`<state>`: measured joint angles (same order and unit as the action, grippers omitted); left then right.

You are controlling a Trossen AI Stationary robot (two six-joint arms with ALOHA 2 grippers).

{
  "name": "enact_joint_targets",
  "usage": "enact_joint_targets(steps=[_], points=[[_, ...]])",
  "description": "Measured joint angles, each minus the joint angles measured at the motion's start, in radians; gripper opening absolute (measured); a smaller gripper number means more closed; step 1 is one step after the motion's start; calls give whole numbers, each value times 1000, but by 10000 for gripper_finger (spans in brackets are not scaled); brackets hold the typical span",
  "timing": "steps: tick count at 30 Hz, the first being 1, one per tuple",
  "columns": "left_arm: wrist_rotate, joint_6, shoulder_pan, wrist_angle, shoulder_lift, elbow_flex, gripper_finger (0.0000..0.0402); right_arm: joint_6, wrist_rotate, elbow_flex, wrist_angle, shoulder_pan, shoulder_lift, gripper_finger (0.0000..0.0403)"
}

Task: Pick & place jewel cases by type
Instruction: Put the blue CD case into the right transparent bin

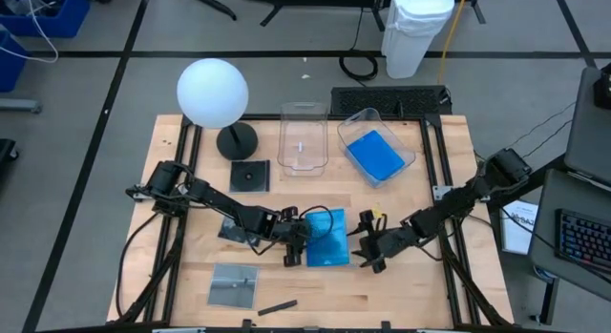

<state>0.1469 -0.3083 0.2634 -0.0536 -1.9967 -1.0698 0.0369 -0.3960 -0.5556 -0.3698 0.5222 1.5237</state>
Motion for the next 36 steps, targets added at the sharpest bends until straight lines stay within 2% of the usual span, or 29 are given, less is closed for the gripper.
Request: enact_joint_targets(steps=[1, 2, 3, 7, 10, 17, 19, 24, 28, 33, 36], points=[[2, 1, 0, -5, 0, 0, 212, 12, -36, 0, -68, 6, -1, 251], [6, -4, 1, -3, 1, 0, 212, 33, -64, 0, -263, 11, -1, 251], [12, -23, 0, 37, -5, -4, 212, 38, -43, -22, -361, 13, 0, 251], [29, -30, -7, 63, -6, 0, 211, 87, -55, -30, -405, 18, -1, 251], [19, -25, -9, 83, -9, -1, 211, 105, -64, -28, -300, 16, 11, 251], [8, -29, -7, 59, -7, -2, 211, 35, -65, -39, -206, 10, 11, 251], [7, -35, -7, 60, -7, -2, 211, 31, -62, -45, -235, 22, 4, 251], [-27, -53, -1, 61, -6, -1, 211, 22, -37, -42, -190, 89, 7, 251], [-79, -32, 33, 70, -5, -1, 211, -13, -77, -47, -142, 178, 3, 251], [-106, -69, 62, 136, -7, 2, 211, -155, -195, -122, 147, 288, 5, 251], [-124, -115, 78, 169, -9, 2, 211, -255, -211, -188, 317, 337, 13, 251]])
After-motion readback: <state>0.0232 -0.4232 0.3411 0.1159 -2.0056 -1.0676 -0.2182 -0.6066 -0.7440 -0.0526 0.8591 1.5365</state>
